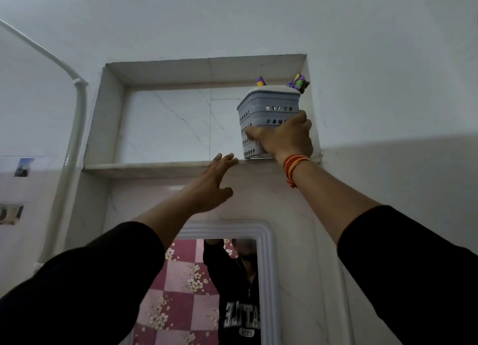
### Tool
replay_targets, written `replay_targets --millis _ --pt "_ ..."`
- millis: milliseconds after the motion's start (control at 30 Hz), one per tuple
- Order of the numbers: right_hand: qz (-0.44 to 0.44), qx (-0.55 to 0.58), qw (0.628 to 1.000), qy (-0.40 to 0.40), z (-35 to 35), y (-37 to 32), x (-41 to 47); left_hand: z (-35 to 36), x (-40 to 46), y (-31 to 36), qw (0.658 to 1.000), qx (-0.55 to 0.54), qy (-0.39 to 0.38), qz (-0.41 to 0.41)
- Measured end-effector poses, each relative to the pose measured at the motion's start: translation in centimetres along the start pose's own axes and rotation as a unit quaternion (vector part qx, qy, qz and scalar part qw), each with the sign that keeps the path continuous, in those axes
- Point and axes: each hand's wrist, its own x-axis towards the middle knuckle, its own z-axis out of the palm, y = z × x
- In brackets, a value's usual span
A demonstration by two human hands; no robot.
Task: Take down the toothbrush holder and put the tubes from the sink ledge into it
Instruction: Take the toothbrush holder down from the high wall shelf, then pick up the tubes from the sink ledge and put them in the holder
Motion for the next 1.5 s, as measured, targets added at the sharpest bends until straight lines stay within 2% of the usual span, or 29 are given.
replay_targets --millis 167,400,533,633,733,833,967,1167,1333,1500 --pt "-0.016 0.050 0.998 -0.045 -3.0 -1.3 -4.0 -1.2 -3.3 0.3 0.997 -0.026 0.065 -0.034" --pt "0.041 0.084 0.989 -0.116 -4.2 2.5 -15.3 2.2 -12.5 -0.4 0.984 -0.126 0.027 -0.123" --pt "0.085 0.074 0.983 -0.145 -3.8 7.8 -24.6 6.1 -20.6 -1.6 0.974 -0.176 -0.036 -0.141" --pt "0.120 0.052 0.979 -0.154 -3.0 12.3 -32.4 10.0 -27.1 -3.3 0.967 -0.171 -0.086 -0.166" --pt "0.153 0.033 0.976 -0.151 -2.6 16.6 -40.6 14.5 -33.1 -5.0 0.949 -0.176 -0.179 -0.189" --pt "0.208 -0.012 0.967 -0.145 -2.2 20.6 -48.4 19.1 -38.3 -6.1 0.927 -0.169 -0.282 -0.179" --pt "0.262 -0.102 0.950 -0.138 -3.0 24.8 -56.6 25.5 -43.8 -7.5 0.876 -0.155 -0.418 -0.182" --pt "0.353 -0.155 0.911 -0.150 -5.2 28.7 -66.3 34.3 -49.7 -7.9 0.804 -0.112 -0.571 -0.121" --pt "0.408 -0.148 0.892 -0.126 -6.1 30.0 -72.0 39.6 -53.0 -7.3 0.783 -0.104 -0.604 -0.102" --pt "0.439 -0.109 0.882 -0.130 -7.0 31.5 -74.3 40.9 -53.9 -6.5 0.802 -0.076 -0.587 -0.080"
